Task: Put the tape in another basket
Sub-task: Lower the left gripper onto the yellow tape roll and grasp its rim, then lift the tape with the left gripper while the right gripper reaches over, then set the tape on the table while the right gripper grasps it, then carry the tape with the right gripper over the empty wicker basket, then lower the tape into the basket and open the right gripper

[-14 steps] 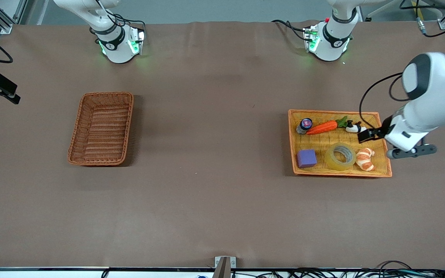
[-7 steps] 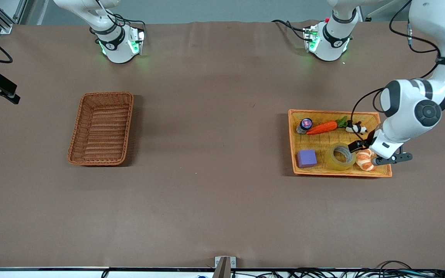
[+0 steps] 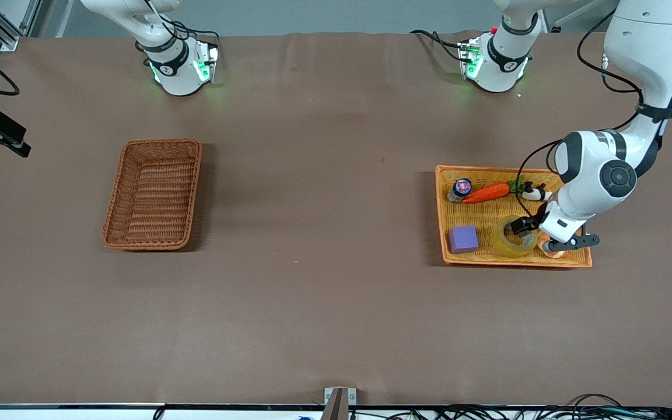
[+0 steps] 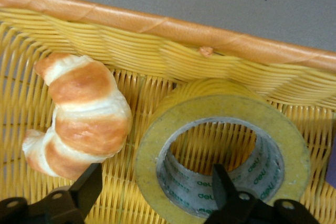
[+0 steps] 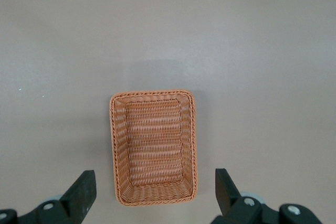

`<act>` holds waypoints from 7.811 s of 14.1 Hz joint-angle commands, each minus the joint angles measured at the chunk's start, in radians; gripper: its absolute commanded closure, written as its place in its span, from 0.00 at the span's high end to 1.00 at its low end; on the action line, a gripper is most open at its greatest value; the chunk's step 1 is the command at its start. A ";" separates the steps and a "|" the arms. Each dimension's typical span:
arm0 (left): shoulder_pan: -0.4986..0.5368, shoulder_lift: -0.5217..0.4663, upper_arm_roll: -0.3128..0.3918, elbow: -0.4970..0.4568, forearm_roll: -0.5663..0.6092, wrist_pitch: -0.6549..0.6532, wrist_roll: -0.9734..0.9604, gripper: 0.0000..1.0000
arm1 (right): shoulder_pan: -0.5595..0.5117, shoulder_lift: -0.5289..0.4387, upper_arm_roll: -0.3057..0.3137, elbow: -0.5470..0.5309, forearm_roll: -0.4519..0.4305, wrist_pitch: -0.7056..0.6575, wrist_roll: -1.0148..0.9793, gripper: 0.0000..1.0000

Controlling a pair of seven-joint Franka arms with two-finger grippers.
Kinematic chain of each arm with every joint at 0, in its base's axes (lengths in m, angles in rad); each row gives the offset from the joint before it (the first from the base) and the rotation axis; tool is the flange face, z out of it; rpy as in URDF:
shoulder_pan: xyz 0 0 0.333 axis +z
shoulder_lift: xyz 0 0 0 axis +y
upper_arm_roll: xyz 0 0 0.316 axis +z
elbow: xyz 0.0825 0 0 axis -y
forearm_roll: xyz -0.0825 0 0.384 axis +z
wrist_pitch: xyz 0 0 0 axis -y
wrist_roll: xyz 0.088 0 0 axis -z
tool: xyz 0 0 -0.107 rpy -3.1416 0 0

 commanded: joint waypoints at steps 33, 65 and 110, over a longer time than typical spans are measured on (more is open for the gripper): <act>-0.798 0.519 -0.014 0.976 0.073 -0.490 -0.421 0.04 | -0.021 -0.005 -0.002 -0.098 0.018 0.063 -0.009 1.00; -0.434 -0.301 0.040 0.421 -0.040 -0.646 -0.207 1.00 | 0.349 0.601 0.304 -0.325 -0.166 0.859 0.662 1.00; -0.159 -0.381 0.080 0.554 -0.070 -0.867 0.145 1.00 | 0.153 0.055 -0.190 -1.088 -0.131 1.115 -0.099 0.04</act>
